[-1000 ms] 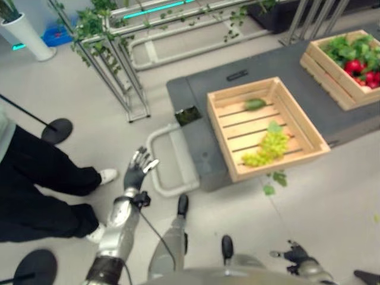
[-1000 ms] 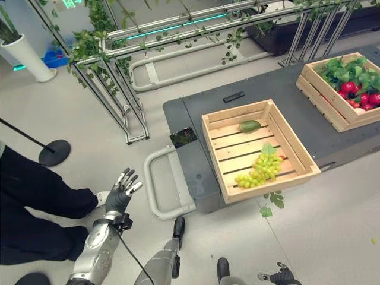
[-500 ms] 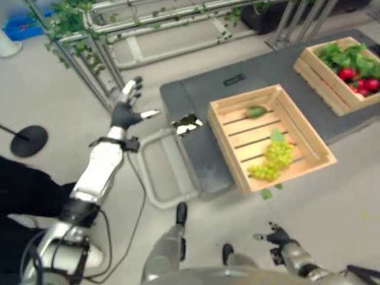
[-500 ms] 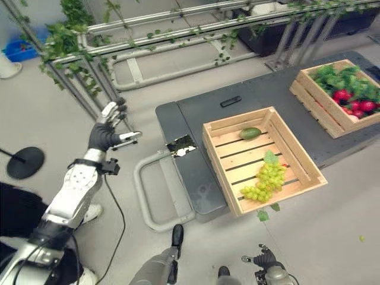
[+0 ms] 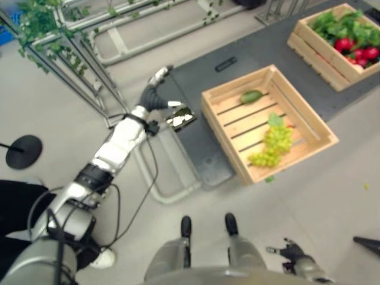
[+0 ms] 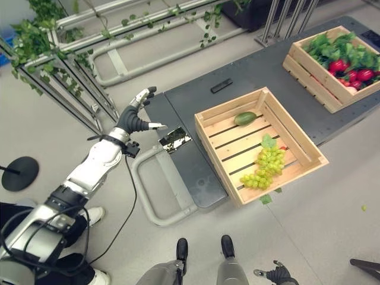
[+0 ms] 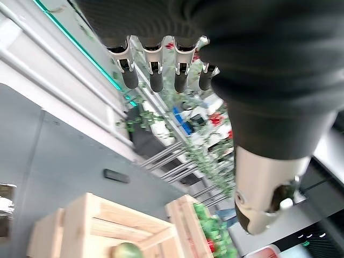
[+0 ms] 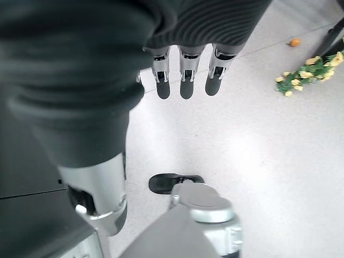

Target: Pick up the fruits from the basket on one side to the basket on the other side

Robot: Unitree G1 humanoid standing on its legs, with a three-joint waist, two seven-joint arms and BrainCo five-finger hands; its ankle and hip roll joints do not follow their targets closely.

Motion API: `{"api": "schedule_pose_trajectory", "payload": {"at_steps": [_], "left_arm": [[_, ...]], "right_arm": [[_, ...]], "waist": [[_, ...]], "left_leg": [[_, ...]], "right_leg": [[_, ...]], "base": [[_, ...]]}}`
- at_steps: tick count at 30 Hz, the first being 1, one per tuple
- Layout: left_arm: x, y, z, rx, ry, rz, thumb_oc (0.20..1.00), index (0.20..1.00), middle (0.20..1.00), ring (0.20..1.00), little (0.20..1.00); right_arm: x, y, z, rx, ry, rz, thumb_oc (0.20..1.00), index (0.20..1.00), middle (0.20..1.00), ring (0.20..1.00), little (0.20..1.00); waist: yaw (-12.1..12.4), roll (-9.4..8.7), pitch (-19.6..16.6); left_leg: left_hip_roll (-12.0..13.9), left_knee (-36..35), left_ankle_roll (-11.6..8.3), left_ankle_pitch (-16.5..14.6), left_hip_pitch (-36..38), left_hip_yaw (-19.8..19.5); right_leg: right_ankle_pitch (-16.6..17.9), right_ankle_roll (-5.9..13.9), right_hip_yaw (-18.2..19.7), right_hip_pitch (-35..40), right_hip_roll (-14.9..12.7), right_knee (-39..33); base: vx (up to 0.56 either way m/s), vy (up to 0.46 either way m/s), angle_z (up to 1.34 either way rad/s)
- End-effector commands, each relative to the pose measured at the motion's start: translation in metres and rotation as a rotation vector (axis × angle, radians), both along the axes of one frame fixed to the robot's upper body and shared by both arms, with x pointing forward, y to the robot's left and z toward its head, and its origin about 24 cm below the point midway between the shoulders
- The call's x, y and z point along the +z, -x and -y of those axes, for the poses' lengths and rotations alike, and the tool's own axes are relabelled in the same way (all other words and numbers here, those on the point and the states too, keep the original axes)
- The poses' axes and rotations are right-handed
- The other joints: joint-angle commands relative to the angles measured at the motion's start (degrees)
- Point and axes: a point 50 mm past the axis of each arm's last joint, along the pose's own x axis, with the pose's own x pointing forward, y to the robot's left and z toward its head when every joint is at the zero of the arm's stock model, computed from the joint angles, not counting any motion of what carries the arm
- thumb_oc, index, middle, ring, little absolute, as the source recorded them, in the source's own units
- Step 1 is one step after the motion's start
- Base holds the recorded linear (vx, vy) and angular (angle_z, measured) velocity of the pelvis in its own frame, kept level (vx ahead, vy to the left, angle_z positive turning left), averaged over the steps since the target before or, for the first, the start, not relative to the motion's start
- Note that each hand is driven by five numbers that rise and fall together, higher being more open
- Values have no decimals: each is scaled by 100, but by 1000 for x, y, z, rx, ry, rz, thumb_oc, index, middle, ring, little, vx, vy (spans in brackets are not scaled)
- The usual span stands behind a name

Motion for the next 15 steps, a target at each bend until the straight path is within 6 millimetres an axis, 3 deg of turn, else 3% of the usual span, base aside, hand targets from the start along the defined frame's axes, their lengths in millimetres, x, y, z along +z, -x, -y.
{"api": "schedule_pose_trajectory", "payload": {"at_steps": [1,5,15], "left_arm": [[58,-11,13,-7,-99,203,1000,1000,1000,1000,1000],[74,-21,25,-20,-223,221,1000,1000,1000,1000,1000],[76,-33,40,-11,-384,220,1000,1000,1000,1000,1000]], "right_arm": [[7,-7,14,-45,28,40,1000,1000,1000,1000,1000],[12,-14,18,-40,41,62,1000,1000,1000,1000,1000],[17,-20,25,-48,62,106,1000,1000,1000,1000,1000]], "waist": [[4,152,-80],[-25,256,-23],[-256,632,111]], "left_leg": [[102,135,-369,-156,-299,-9],[159,54,-414,-73,-339,-16],[186,-84,-434,44,-424,109]], "right_leg": [[-163,274,6,-508,73,131],[-179,254,8,-507,98,99],[-141,261,219,-662,113,42]], "base": [[17,-67,-1],[-17,-46,1],[-30,6,-10]]}}
